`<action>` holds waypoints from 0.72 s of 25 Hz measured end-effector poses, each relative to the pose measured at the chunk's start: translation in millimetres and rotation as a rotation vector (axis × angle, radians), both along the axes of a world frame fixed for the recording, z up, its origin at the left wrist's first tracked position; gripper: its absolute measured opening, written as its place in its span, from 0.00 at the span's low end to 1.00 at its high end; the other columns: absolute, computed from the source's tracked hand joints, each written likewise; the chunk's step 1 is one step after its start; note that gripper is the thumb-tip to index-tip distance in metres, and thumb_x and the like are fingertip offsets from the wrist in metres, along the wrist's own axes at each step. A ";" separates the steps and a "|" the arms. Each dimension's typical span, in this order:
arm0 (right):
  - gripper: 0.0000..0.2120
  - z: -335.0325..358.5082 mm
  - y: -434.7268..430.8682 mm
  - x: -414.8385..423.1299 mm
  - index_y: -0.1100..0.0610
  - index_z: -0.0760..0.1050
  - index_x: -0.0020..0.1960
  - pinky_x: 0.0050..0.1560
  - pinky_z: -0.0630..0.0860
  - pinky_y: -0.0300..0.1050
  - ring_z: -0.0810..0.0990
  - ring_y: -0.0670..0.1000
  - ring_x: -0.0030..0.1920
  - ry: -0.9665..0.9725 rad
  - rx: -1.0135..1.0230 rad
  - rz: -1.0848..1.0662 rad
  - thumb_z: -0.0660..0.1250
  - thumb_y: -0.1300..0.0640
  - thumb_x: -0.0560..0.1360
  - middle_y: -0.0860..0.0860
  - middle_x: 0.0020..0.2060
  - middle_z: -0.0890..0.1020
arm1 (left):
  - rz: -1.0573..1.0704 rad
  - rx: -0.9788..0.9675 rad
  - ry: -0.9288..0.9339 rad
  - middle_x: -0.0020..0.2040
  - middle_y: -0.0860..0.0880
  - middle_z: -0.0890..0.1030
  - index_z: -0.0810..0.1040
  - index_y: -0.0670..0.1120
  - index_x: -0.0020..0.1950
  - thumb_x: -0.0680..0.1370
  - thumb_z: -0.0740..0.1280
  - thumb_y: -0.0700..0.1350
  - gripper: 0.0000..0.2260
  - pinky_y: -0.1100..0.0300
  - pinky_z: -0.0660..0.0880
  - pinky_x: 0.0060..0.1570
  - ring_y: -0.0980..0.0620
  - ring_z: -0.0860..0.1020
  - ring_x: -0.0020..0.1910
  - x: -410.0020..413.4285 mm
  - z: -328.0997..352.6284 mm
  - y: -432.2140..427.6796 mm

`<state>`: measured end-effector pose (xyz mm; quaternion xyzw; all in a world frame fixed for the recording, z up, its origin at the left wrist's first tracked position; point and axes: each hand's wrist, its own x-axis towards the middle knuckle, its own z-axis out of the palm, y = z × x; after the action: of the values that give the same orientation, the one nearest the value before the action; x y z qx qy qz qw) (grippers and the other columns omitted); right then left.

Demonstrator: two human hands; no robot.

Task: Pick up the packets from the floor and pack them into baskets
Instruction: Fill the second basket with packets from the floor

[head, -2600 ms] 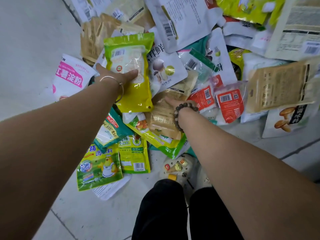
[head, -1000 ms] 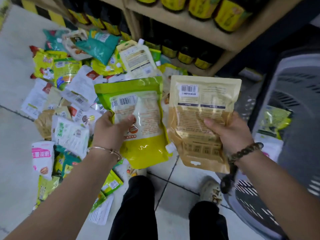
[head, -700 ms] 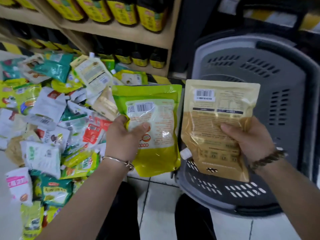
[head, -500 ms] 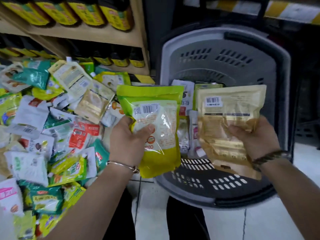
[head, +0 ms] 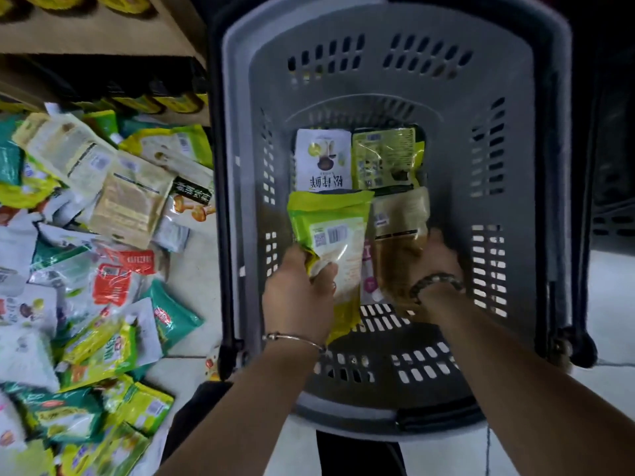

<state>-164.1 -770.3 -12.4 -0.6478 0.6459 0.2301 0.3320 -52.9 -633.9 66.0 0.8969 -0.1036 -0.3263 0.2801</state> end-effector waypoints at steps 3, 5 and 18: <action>0.19 -36.3 4.2 -6.3 0.54 0.66 0.64 0.56 0.73 0.57 0.77 0.62 0.57 -0.015 0.051 -0.062 0.64 0.49 0.77 0.59 0.56 0.78 | 0.041 0.061 0.016 0.50 0.42 0.82 0.75 0.42 0.55 0.75 0.69 0.44 0.11 0.49 0.76 0.49 0.40 0.79 0.50 -2.7 -31.0 -1.0; 0.21 -54.9 8.8 -12.1 0.53 0.64 0.66 0.56 0.74 0.58 0.77 0.62 0.57 0.001 0.079 -0.093 0.64 0.50 0.77 0.60 0.57 0.77 | 0.054 0.103 0.038 0.50 0.41 0.82 0.75 0.41 0.55 0.75 0.69 0.44 0.12 0.56 0.74 0.48 0.40 0.79 0.50 -3.3 -48.1 -3.4; 0.28 -99.7 14.8 -17.5 0.56 0.62 0.69 0.56 0.72 0.57 0.74 0.61 0.62 0.041 0.003 -0.345 0.68 0.49 0.74 0.59 0.61 0.75 | 0.183 0.188 0.279 0.42 0.45 0.81 0.77 0.42 0.53 0.74 0.68 0.37 0.09 0.61 0.76 0.33 0.48 0.79 0.36 -15.5 -150.8 -21.9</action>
<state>-181.6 -755.4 -112.1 -0.5218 0.7540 0.1838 0.3542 -68.4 -655.7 -84.8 0.8709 0.0491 -0.4288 0.2352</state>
